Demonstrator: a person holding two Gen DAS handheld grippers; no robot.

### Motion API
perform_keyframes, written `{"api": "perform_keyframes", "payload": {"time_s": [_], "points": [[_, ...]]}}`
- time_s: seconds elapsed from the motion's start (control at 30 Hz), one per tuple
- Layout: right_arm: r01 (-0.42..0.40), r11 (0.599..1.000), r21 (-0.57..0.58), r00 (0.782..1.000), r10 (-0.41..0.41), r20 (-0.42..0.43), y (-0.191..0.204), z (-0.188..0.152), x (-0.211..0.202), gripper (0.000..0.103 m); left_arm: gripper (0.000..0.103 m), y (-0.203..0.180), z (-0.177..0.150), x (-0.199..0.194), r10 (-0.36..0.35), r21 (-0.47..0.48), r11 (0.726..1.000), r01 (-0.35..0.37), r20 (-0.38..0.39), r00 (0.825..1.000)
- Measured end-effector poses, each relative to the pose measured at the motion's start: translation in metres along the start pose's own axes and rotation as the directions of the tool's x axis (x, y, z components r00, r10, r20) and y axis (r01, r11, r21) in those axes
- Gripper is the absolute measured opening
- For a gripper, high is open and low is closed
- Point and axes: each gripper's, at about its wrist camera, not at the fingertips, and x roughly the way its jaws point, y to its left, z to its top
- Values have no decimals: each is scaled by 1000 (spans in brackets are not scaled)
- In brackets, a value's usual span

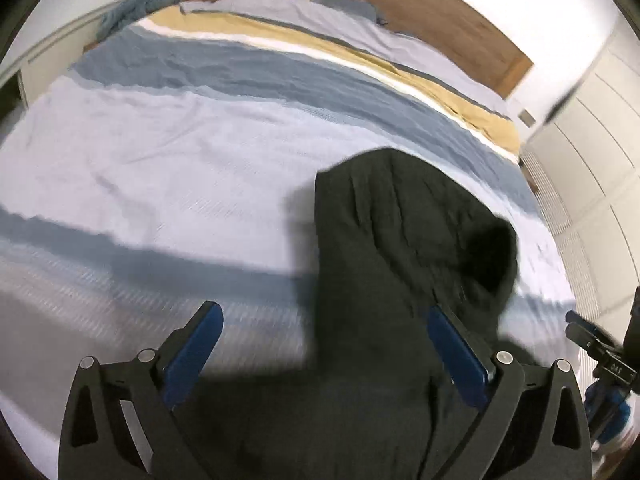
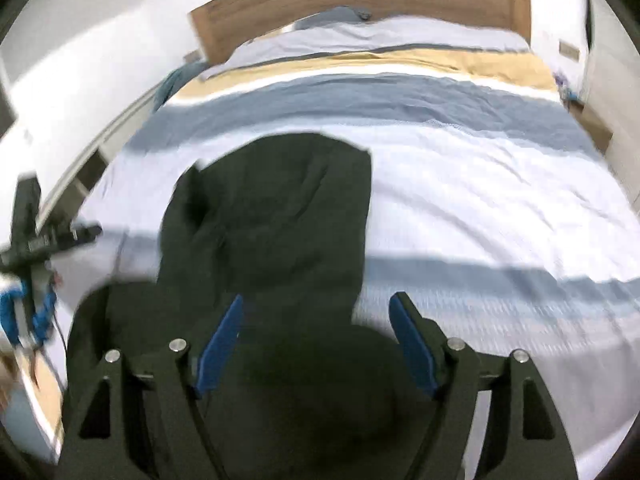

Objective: Fold large clothes

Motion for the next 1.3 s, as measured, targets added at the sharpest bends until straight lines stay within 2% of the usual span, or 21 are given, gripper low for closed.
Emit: {"api": "perform_keyframes", "payload": {"time_s": [0.07, 0.17, 0.33, 0.4, 0.47, 0.5, 0.53, 0.57, 0.6, 0.7, 0.87, 1.0, 1.17, 1.3], "points": [[-8, 999, 40, 1000, 8, -3, -13, 24, 30, 75, 100, 5, 21, 35, -24, -70, 997, 24, -8, 1000], [-27, 995, 98, 1000, 27, 2, -27, 50, 67, 75, 100, 9, 35, 69, -46, -146, 988, 44, -6, 999], [-62, 984, 165, 998, 65, -11, -35, 77, 115, 75, 100, 10, 42, 109, -113, -229, 968, 102, -33, 993], [-52, 983, 174, 998, 59, -39, -34, 82, 130, 76, 98, 9, 41, 121, -103, -246, 965, 88, -46, 994], [-26, 983, 184, 997, 39, -70, -33, 83, 140, 76, 77, 7, 42, 127, -116, -253, 963, 97, -64, 991], [-27, 980, 198, 995, 44, -85, -34, 83, 143, 73, 54, 5, 41, 130, -121, -252, 963, 97, -79, 990], [-26, 979, 200, 995, 45, -90, -30, 84, 142, 67, 38, 3, 41, 132, -120, -252, 963, 92, -98, 988], [-21, 980, 197, 994, 41, -99, -28, 85, 141, 40, 30, 0, 42, 131, -112, -245, 966, 83, -107, 988], [-5, 982, 191, 994, 26, -110, -24, 86, 138, 26, 18, -3, 41, 128, -105, -236, 969, 77, -108, 989], [4, 989, 148, 993, 14, -119, -20, 85, 122, 14, 12, -13, 43, 108, -87, -186, 980, 69, -94, 992], [-27, 995, 99, 994, 37, -99, -4, 78, 67, 11, 10, -24, 32, 57, -114, -130, 986, 105, -61, 992], [-64, 994, 85, 994, 71, -78, 5, 54, 12, 11, 10, -31, 7, 10, -138, -99, 986, 133, -45, 989], [-115, 990, 83, 992, 119, -44, 3, 0, -49, 11, 10, -27, -41, -36, -172, -81, 983, 168, -46, 984], [-135, 983, 126, 989, 142, -46, -14, -52, -65, 11, 11, -12, -90, -50, -176, -76, 982, 170, -83, 981]]}}
